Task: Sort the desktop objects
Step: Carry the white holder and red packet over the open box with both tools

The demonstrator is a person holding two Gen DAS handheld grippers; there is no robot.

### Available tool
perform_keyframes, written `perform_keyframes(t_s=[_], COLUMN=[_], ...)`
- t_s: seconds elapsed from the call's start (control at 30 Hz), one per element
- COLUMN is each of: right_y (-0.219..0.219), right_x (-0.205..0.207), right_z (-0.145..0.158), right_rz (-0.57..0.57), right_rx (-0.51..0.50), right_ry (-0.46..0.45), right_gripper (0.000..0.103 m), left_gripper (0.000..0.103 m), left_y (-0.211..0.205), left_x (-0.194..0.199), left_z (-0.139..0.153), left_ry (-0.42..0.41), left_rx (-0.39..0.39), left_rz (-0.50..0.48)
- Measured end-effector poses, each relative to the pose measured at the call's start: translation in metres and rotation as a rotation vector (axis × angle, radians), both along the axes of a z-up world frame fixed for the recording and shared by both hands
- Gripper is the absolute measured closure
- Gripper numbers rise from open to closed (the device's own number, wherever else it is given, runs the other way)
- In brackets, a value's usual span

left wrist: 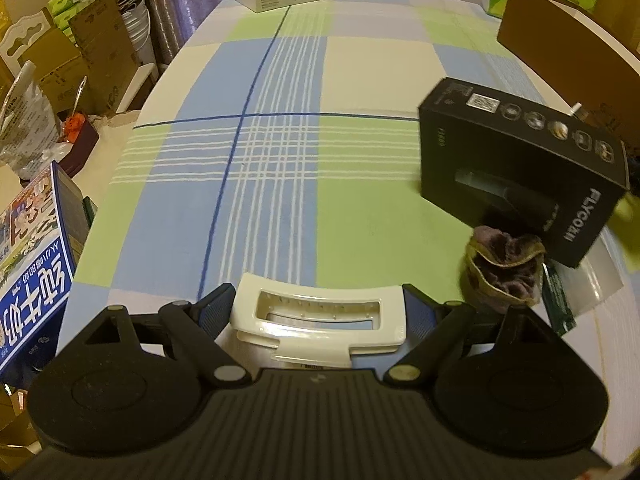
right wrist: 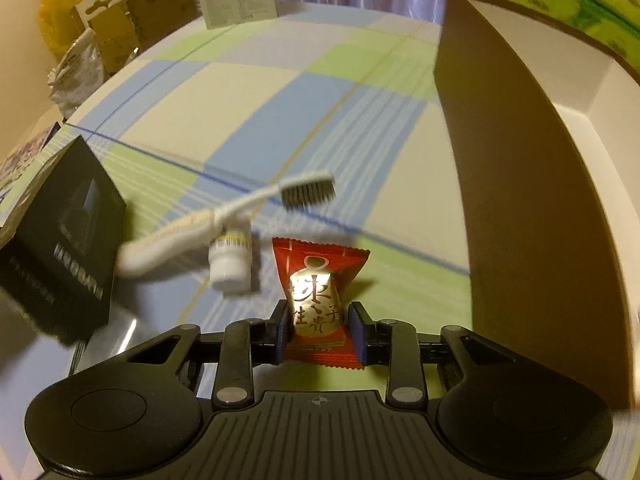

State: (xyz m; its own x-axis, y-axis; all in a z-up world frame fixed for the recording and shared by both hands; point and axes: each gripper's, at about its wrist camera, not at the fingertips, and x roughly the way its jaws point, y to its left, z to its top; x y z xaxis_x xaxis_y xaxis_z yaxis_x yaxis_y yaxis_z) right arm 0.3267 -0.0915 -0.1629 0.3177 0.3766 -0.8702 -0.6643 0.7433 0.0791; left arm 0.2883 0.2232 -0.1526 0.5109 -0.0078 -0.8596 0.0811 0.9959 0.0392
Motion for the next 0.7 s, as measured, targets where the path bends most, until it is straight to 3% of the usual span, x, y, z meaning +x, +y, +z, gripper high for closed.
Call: perform_keyframes(t_s=[0.33, 0.7], right_y=[-0.047, -0.087], right_x=[-0.037, -0.067], right_z=[0.022, 0.060], right_rz=[-0.025, -0.041], right_rx=[0.048, 0.093], right_ry=[0.062, 0.065], right_gripper=[0.075, 0.075], left_gripper=[0.018, 0.018], left_y=[-0.026, -0.090], left_x=[-0.029, -0.053], left_z=[0.023, 0.085], left_ry=[-0.026, -0.137], left_rx=[-0.023, -0.047], left_rz=[-0.035, -0.172])
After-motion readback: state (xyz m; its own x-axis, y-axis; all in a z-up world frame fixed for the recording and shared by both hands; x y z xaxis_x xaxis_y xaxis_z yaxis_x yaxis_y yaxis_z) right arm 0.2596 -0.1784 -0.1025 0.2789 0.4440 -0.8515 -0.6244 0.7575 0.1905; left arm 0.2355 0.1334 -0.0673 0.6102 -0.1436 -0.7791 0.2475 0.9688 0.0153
